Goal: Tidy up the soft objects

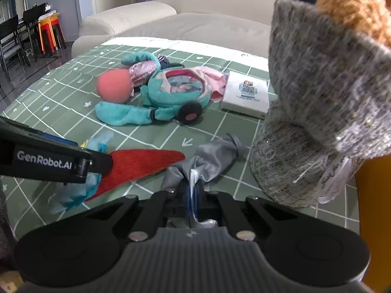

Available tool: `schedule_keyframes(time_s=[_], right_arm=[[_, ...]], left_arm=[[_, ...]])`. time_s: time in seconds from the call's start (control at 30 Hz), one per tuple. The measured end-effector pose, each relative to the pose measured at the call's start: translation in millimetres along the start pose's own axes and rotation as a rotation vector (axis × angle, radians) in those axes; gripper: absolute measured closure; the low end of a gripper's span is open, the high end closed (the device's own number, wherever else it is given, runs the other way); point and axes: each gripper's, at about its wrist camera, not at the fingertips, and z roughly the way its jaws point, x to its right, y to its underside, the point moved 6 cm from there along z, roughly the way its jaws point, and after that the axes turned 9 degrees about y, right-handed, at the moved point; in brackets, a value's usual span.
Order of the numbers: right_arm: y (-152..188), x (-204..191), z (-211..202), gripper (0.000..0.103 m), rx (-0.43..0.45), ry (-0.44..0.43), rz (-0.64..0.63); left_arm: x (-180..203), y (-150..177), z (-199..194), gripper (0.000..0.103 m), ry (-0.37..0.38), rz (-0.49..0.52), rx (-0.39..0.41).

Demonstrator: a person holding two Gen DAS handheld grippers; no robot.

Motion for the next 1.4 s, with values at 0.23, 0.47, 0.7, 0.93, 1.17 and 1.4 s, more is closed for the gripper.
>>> schedule_keyframes(time_s=[0.23,0.47,0.7,0.93,1.17,1.4], right_arm=[[-9.0,4.8,-33.2,0.103,0.043,0.004,0.0],[-23.7,10.0,-84.2,0.103,0.115,0.0,0.012],[-28.2,21.0,-133.1,0.103,0.162,0.021,0.033],[-25.1,39.8,-171.1,0.103,0.203,0.041,0.073],[-19.9,70.2,-204.3,0.103,0.253,0.067,0.131],[-1.7,118.1,-233.2,0.103,0.272,0.158,0.188]], left_arm=[[6.9,-3.6,-23.9,0.049,-0.013,0.041,0.057],[13.5,-6.9,-63.1,0.051,-0.013,0.061,0.146],[31.0,2.0,-93.1,0.051,0.002,0.103,0.196],[58.9,5.2,-119.5,0.051,0.047,0.144,0.23],[103.0,-0.8,-139.5,0.051,0.107,0.224,0.253],[153.1,-2.7,-138.3,0.051,0.189,0.297,0.218]])
